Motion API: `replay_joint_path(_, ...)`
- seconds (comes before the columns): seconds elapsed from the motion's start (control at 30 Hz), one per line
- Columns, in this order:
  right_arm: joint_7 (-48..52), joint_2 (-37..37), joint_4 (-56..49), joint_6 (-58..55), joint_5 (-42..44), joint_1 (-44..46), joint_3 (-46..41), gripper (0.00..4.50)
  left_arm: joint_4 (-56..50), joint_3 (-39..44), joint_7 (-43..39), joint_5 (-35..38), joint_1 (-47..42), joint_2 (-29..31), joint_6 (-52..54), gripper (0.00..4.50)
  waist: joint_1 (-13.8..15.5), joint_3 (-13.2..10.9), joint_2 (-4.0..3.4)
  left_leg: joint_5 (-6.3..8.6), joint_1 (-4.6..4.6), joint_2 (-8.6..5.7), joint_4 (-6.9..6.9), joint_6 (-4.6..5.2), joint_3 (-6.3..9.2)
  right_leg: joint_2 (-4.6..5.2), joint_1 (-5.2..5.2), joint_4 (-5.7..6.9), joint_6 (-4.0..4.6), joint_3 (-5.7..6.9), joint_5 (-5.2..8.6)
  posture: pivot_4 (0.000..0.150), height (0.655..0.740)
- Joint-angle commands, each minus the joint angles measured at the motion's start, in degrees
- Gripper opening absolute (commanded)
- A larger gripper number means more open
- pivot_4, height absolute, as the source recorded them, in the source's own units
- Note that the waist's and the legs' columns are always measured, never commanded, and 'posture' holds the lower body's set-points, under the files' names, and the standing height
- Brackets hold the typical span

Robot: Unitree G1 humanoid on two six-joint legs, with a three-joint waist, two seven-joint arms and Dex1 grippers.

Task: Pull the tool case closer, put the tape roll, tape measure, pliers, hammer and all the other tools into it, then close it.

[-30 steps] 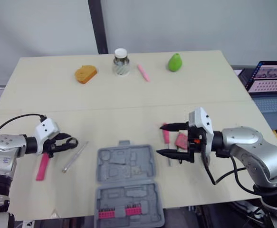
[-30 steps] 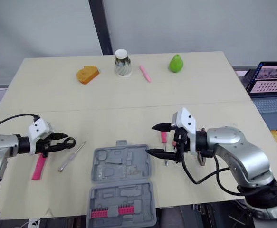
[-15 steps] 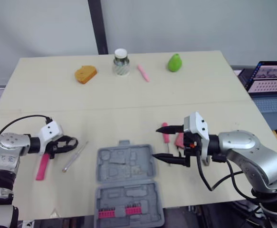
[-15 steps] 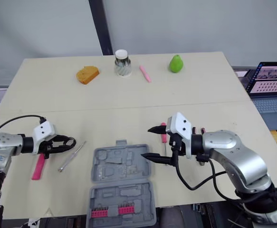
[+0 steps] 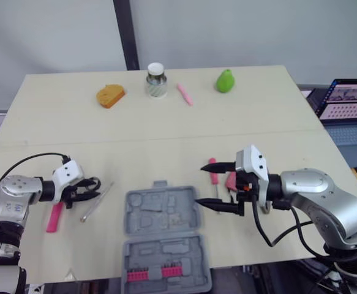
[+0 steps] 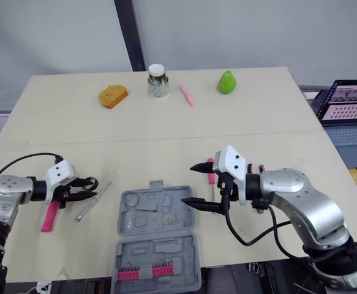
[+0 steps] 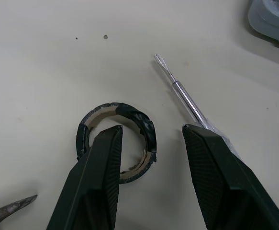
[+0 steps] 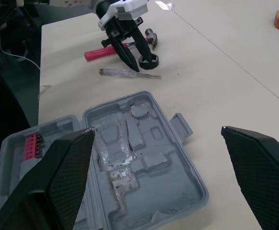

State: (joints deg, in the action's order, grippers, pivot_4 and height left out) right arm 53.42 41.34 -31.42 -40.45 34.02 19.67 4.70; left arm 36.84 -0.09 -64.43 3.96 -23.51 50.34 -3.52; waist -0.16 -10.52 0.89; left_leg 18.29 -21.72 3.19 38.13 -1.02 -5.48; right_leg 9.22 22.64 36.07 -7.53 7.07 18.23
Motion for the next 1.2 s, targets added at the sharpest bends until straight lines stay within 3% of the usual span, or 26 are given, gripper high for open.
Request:
replay_joint_path(0.03, -0.3, -0.2, -1.5, 0.3, 0.7, 0.5, 0.0, 4.50, 0.9, 0.1, 0.4, -0.7, -0.2, 0.1, -1.0, 2.17, 0.0, 0.0, 0.00, 0.00, 0.00, 0.00, 0.00, 0.00, 0.00, 0.00, 0.00, 0.00, 0.00, 0.00, 0.00, 0.150, 0.7400)
replay_joint_path(0.07, -0.3, -0.2, -1.5, 0.3, 0.8, 0.5, 0.0, 4.50, 1.0, 0.1, 0.5, -0.7, -0.2, 0.0, -1.1, 2.17, 0.0, 0.0, 0.00, 0.00, 0.00, 0.00, 0.00, 0.00, 0.00, 0.00, 0.00, 0.00, 0.00, 0.00, 0.00, 0.150, 0.7400)
replay_joint_path(0.17, -0.3, -0.3, -1.6, 0.2, 0.8, 0.4, 0.0, 4.50, 1.4, 0.1, 0.7, -0.7, -0.2, 0.0, -1.3, 1.31, 0.0, 0.0, 0.00, 0.00, 0.00, 0.00, 0.00, 0.00, 0.00, 0.00, 0.00, 0.00, 0.00, 0.00, 0.00, 0.150, 0.7400)
replay_joint_path(0.23, -0.4, -0.3, -1.8, 0.2, 0.9, 0.3, -0.1, 4.50, 1.6, 0.1, 0.7, -0.7, -0.2, 0.0, -1.5, 0.25, 0.0, 0.0, 0.00, 0.00, 0.00, 0.00, 0.00, 0.00, 0.00, 0.00, 0.00, 0.00, 0.00, 0.00, 0.00, 0.150, 0.7400)
replay_joint_path(0.27, -0.4, -0.3, -1.8, 0.1, 1.0, 0.3, -0.1, 4.50, 1.7, 0.2, 0.7, -0.7, -0.2, 0.0, -1.6, 0.05, 0.0, 0.0, 0.00, 0.00, 0.00, 0.00, 0.00, 0.00, 0.00, 0.00, 0.00, 0.00, 0.00, 0.00, 0.00, 0.150, 0.7400)
replay_joint_path(0.6, -0.2, -0.2, -1.9, 0.0, 1.4, 0.1, -0.2, 4.50, -1.0, 2.4, 0.5, 1.7, -0.4, 1.0, 0.6, 0.05, 0.0, 0.0, 0.01, 0.00, 0.01, 0.00, 0.01, 0.00, 0.00, 0.00, 0.00, 0.02, 0.00, 0.00, 0.00, 0.150, 0.7400)
replay_joint_path(0.77, 1.2, 1.8, -2.4, 0.2, 1.6, -0.4, -1.0, 4.50, -17.3, 4.2, -4.0, 8.1, 1.5, 2.4, 12.2, 0.05, 0.1, 0.0, 0.09, 0.00, -0.01, 0.00, 0.01, 0.00, 0.01, 0.00, 0.00, 0.01, -0.01, -0.01, 0.00, 0.150, 0.7400)
replay_joint_path(0.93, 3.0, 5.3, -3.1, 1.5, 0.4, -1.0, -0.9, 4.50, -36.6, 1.5, -2.6, 12.6, 5.0, 0.0, 23.0, 0.05, 0.1, 0.0, 0.09, 0.01, -0.01, -0.01, 0.02, 0.01, 0.01, 0.01, -0.02, 0.00, -0.03, -0.08, -0.01, 0.150, 0.7400)
replay_joint_path(1.2, 3.5, 6.6, -2.8, 2.7, -0.3, -0.2, -0.8, 4.50, -47.4, -5.0, 2.4, 10.5, 9.9, -5.1, 28.2, 0.05, 0.1, 0.0, 0.10, 0.01, 0.05, 0.03, 0.03, 0.01, -0.03, -0.04, -0.03, 0.00, -0.03, -0.15, -0.02, 0.150, 0.7400)
